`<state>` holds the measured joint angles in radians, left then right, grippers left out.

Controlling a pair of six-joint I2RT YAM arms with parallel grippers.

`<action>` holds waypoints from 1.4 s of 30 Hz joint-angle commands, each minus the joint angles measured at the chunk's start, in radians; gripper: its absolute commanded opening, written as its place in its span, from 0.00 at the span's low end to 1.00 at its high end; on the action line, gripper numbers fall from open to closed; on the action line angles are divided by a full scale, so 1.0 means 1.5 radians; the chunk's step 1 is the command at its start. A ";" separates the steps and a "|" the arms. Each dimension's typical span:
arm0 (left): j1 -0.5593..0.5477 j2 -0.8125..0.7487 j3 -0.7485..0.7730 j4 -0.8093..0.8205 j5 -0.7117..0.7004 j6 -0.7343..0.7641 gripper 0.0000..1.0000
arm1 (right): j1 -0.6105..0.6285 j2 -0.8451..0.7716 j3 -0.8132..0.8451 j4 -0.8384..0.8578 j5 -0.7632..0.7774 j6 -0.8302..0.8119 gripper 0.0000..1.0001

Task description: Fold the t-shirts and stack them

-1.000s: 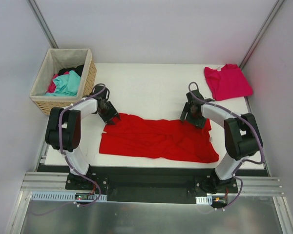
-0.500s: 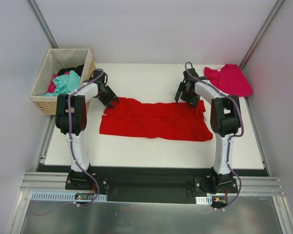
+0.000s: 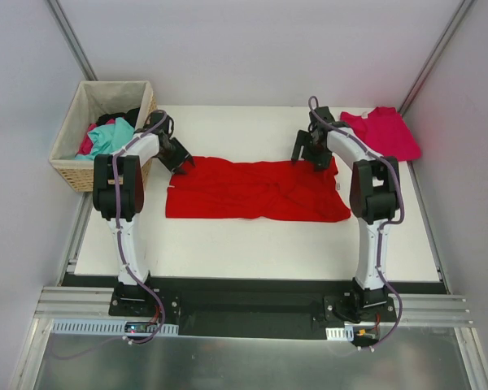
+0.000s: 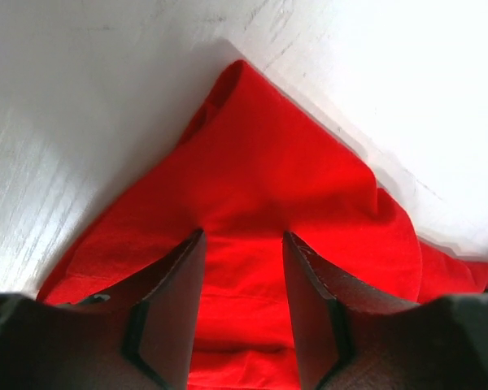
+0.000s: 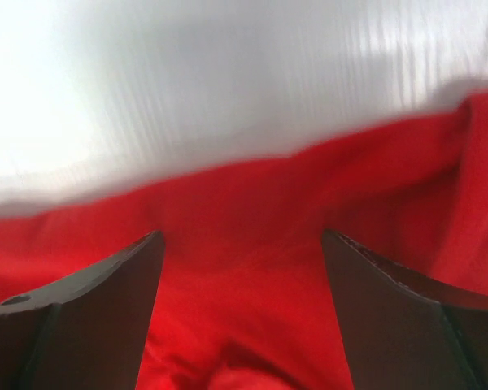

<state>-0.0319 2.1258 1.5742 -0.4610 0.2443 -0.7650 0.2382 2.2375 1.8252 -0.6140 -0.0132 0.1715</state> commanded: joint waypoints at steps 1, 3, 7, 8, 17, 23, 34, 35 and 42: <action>-0.018 -0.085 -0.014 -0.032 0.005 0.020 0.45 | 0.016 -0.163 -0.053 0.007 0.004 -0.043 0.82; -0.037 -0.145 -0.041 -0.032 -0.009 0.025 0.47 | 0.028 -0.222 -0.082 -0.005 0.005 -0.051 0.82; -0.059 -0.239 -0.109 -0.033 -0.023 0.040 0.55 | 0.076 -0.301 -0.162 -0.008 0.048 -0.057 0.82; -0.060 -0.255 -0.127 -0.034 -0.022 0.043 0.59 | 0.081 -0.311 -0.179 0.000 0.052 -0.054 0.82; -0.061 -0.366 -0.296 -0.032 -0.058 0.062 0.61 | 0.093 -0.350 -0.366 0.080 0.054 -0.032 0.69; -0.061 -0.383 -0.322 -0.027 -0.058 0.064 0.60 | 0.093 -0.327 -0.387 0.128 0.046 -0.033 0.64; -0.059 -0.369 -0.313 -0.027 -0.066 0.070 0.60 | 0.093 -0.234 -0.281 0.130 0.021 -0.038 0.61; -0.059 -0.366 -0.312 -0.027 -0.065 0.070 0.60 | 0.094 -0.228 -0.275 0.130 0.023 -0.042 0.61; -0.059 -0.360 -0.312 -0.028 -0.067 0.072 0.60 | 0.092 -0.200 -0.253 0.127 0.016 -0.046 0.56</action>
<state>-0.1234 1.5883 1.0912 -0.4980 0.1696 -0.6827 0.3775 1.9217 1.4014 -0.4301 0.0277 0.1139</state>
